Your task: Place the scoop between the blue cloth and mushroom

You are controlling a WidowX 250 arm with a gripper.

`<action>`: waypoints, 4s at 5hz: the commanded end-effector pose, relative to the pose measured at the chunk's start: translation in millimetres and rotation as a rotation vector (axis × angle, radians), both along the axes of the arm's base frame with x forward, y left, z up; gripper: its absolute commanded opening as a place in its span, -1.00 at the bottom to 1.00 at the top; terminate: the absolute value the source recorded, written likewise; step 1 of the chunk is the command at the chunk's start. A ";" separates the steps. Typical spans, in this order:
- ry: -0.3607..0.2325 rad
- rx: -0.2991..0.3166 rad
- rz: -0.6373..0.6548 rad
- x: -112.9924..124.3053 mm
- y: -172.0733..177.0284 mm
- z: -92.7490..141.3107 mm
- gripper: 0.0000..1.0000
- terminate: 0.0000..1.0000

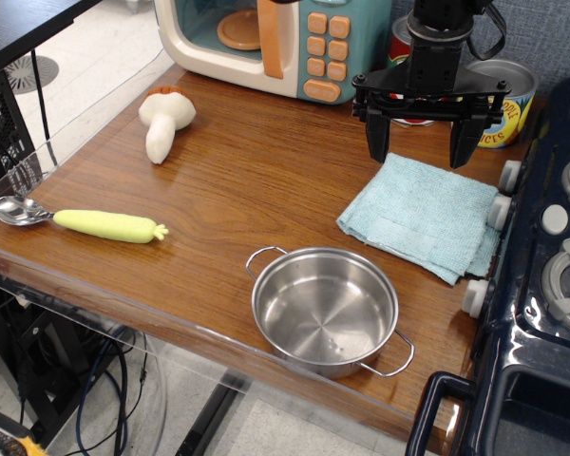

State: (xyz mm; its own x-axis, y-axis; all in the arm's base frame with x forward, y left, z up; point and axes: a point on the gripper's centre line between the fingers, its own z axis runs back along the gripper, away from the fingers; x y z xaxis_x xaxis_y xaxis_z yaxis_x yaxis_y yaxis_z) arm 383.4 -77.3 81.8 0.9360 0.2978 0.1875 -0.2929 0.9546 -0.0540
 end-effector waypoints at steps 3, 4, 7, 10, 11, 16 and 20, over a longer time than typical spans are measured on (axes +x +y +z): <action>-0.027 -0.028 0.226 -31.6 40.6 12.4 1.00 -1.00; -0.039 -0.017 0.374 -51.8 69.0 17.8 1.00 -1.00; -0.107 -0.004 1.001 -119.2 152.8 9.9 1.00 -1.00; -0.022 0.078 1.309 -136.0 218.0 -29.1 1.00 -1.00; 0.014 0.083 1.349 -139.8 225.2 -40.7 1.00 -1.00; 0.006 0.081 1.324 -148.4 217.7 -39.7 -1.00 -1.00; -0.142 -0.134 1.232 -78.3 160.9 42.9 -1.00 -1.00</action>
State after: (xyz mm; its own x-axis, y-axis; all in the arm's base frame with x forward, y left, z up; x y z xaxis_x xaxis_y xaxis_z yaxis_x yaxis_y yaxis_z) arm 312.1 95.5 109.7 -0.0053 0.9894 0.1451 -0.9809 0.0230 -0.1930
